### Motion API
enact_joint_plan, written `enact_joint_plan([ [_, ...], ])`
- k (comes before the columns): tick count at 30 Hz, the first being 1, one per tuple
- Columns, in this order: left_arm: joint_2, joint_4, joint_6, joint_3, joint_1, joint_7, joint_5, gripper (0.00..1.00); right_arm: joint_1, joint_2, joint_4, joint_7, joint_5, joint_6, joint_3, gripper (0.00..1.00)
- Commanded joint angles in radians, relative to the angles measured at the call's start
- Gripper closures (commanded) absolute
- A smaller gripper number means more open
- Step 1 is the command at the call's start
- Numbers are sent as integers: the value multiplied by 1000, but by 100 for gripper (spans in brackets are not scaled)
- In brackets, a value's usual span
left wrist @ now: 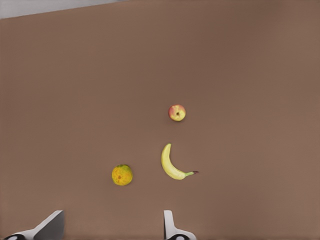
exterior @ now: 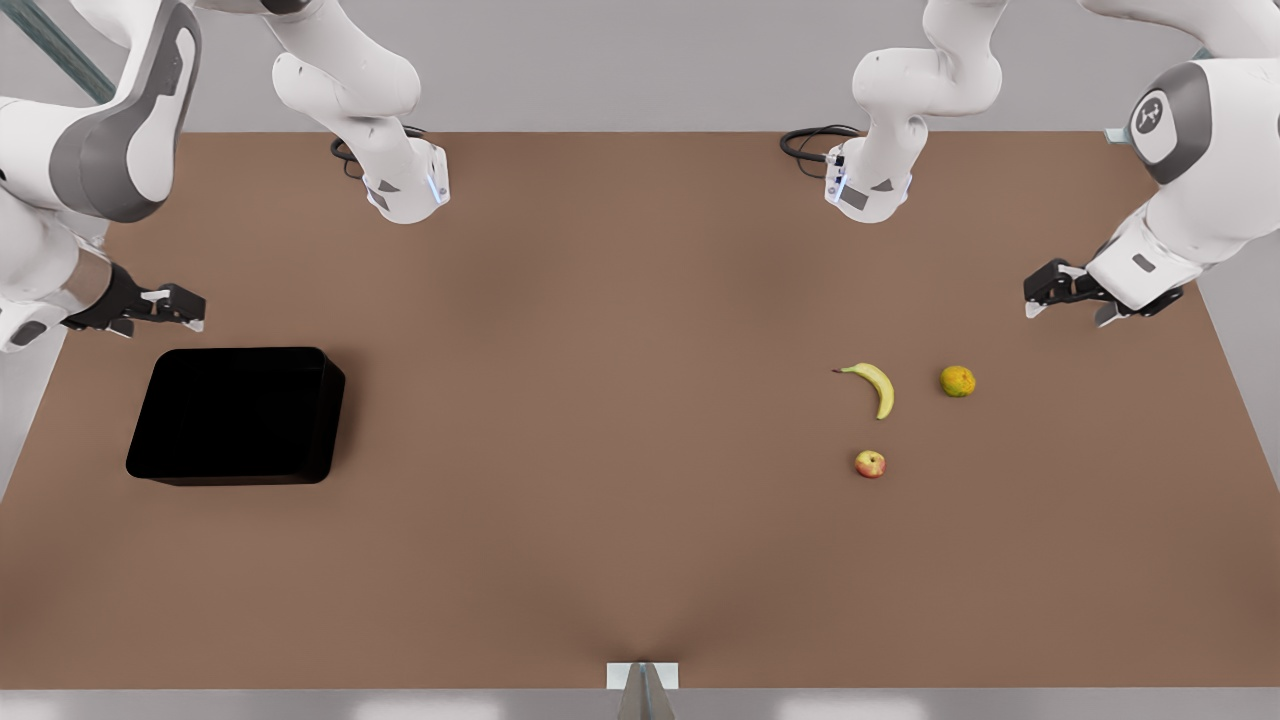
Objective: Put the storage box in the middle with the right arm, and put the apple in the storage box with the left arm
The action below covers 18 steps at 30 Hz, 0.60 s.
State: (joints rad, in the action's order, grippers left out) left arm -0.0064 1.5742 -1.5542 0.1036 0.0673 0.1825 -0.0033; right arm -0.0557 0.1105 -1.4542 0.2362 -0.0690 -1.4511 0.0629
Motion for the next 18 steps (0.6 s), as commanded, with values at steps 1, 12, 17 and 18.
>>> enact_joint_plan([
  [1, 2, -3, 0, -1, 19, -2, 2, 0, 2, 0, 0, 0, 0, 0, 0, 0],
  [12, 459, -5, -257, 18, 6, -913, -716, 0, -271, 255, -262, 357, -9, -528, 87, 0],
  [17, 580, 4, -357, 41, -3, -1256, -1032, 0, -308, 368, -282, 365, 23, -676, 156, 0],
  [18, 580, 20, -345, 41, -3, -1259, -1034, 0, -308, 386, -281, 367, 38, -707, 166, 0],
])
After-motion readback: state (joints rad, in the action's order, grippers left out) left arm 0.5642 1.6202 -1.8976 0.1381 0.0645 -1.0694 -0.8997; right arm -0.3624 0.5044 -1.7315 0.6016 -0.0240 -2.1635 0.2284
